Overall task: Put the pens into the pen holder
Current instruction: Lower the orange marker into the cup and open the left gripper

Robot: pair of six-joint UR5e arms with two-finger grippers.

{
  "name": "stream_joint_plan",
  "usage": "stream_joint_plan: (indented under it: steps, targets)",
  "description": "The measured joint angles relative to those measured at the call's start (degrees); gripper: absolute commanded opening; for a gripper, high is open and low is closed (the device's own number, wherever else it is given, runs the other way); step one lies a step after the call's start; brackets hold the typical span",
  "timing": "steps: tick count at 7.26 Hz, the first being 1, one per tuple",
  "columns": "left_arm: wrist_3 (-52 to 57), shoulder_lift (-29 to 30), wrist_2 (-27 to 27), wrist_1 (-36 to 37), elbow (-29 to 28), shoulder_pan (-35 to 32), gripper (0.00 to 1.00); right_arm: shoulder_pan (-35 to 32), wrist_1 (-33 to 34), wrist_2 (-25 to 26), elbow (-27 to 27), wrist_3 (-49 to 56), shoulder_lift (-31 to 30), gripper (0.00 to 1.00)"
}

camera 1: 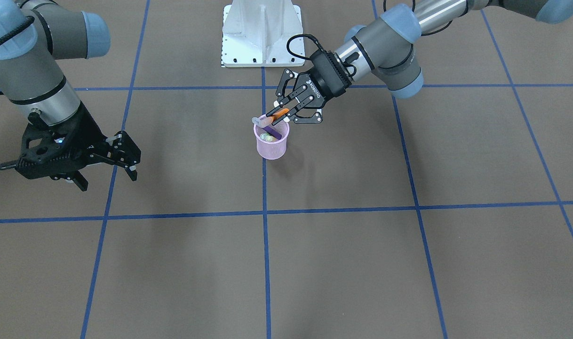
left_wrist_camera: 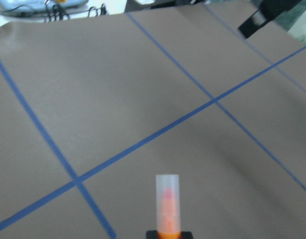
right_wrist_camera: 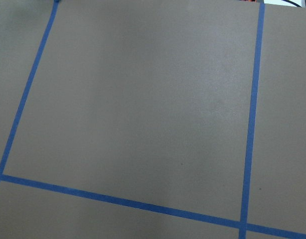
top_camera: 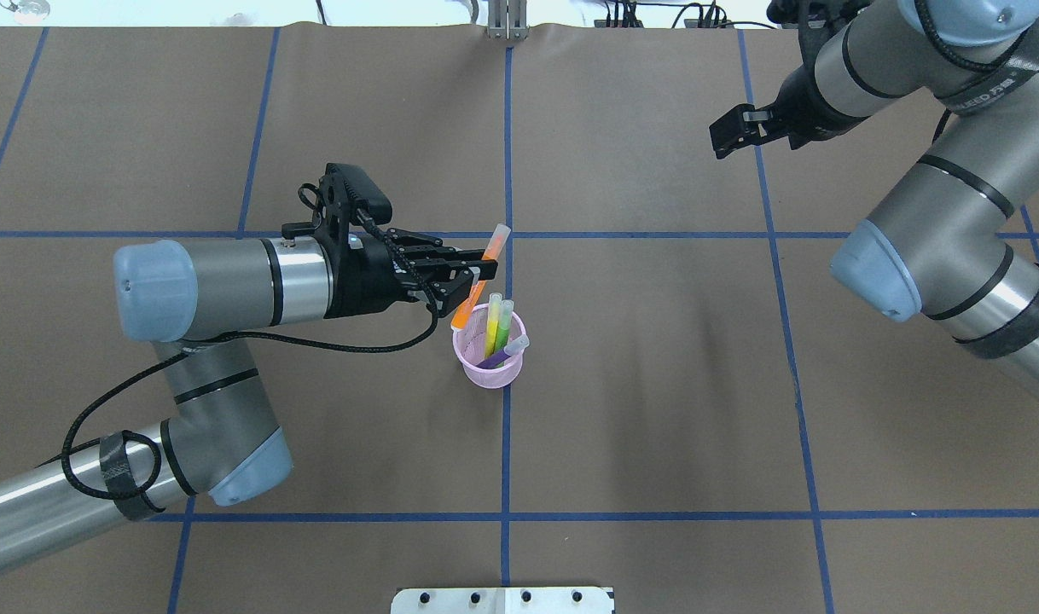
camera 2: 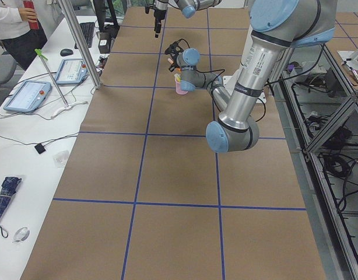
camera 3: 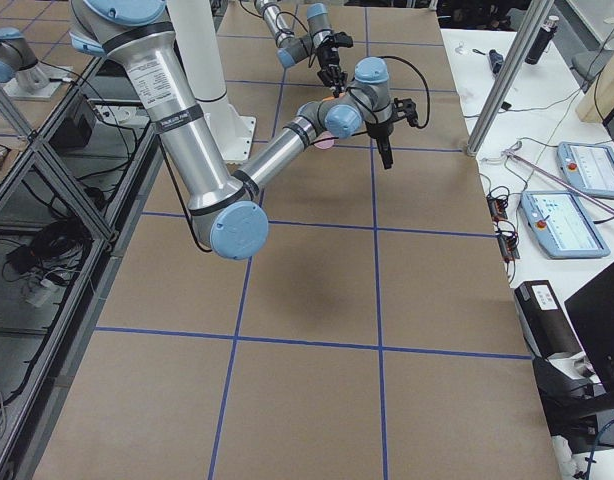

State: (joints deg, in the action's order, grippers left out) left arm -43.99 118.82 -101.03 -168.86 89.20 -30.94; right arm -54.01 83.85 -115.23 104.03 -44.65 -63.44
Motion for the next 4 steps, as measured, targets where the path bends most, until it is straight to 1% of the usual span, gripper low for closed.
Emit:
stream_joint_plan:
  steps: [1,2,4]
  targets:
    - [0.23,0.14,0.5,-5.68,-2.54,0.04,0.0,-0.06,0.0,-0.02,0.02,0.0,0.03,1.0]
    - [0.88,0.4,1.15,-8.53,-3.87,0.13,0.0,-0.13,0.0,-0.06,0.02,0.0,0.05,1.0]
    - [2.37,1.26,2.29,-11.11,-6.58,0.43,0.0,-0.2,0.0,-0.08,-0.02,0.0,0.07,1.0]
